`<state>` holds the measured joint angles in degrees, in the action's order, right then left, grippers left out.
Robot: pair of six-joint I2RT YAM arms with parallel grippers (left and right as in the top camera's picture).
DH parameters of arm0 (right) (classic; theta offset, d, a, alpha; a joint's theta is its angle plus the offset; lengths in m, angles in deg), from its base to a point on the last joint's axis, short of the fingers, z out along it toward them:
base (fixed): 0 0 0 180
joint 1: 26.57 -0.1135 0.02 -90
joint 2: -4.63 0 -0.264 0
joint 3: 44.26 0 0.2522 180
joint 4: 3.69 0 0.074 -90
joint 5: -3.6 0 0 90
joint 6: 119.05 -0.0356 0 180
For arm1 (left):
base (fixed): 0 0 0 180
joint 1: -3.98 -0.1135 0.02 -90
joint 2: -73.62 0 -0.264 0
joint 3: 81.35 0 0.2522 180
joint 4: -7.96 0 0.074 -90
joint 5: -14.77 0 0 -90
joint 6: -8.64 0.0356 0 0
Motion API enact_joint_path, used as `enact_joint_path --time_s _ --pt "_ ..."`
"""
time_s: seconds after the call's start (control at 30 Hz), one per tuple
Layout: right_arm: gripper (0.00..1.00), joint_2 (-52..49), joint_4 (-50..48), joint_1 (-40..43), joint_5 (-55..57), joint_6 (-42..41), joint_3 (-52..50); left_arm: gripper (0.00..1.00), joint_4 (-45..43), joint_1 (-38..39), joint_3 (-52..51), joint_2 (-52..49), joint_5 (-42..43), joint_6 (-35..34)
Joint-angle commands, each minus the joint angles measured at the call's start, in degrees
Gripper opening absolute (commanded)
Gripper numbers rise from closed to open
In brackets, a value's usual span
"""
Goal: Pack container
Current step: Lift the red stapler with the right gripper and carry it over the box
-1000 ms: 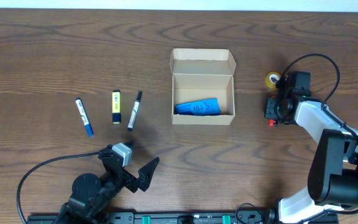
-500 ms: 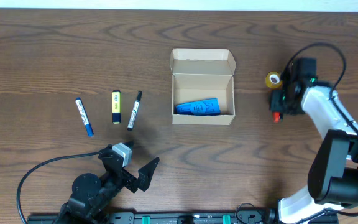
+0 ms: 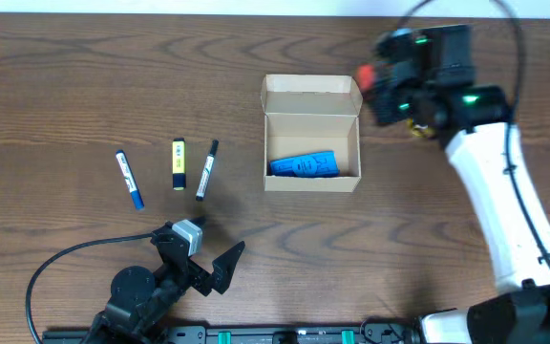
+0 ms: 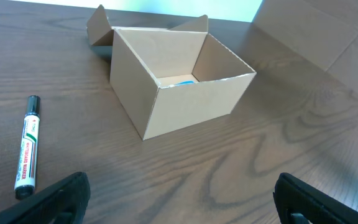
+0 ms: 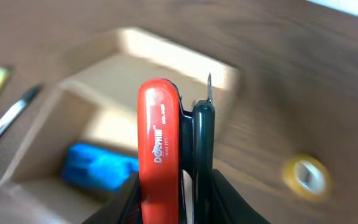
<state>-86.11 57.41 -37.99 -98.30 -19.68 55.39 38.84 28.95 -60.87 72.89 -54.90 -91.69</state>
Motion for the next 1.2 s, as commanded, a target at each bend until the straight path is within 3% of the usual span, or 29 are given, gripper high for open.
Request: enact_joint_path --time_s 0.0,0.1,0.27,0.63,1.17 --pt "0.07 -0.76 0.59 -5.77 -3.37 11.8 0.59 0.95 0.11 0.35 -1.36 0.46 -0.63 0.0" --pt "0.09 -1.95 0.57 -10.03 -3.37 17.27 0.59 0.95 0.11 0.35 -1.36 0.46 -0.63 0.0" --pt "0.03 -4.96 0.13 -13.38 -3.32 18.58 0.59 0.95 0.11 0.35 -1.36 0.46 -0.63 0.0" --pt "0.01 -7.43 1.31 -13.53 -3.39 20.52 0.63 0.95 0.11 0.35 -1.36 0.46 -0.63 0.0" --pt "0.01 -14.91 -0.42 -13.31 2.75 37.42 0.66 0.95 0.11 0.35 -1.36 0.46 -0.63 0.0"
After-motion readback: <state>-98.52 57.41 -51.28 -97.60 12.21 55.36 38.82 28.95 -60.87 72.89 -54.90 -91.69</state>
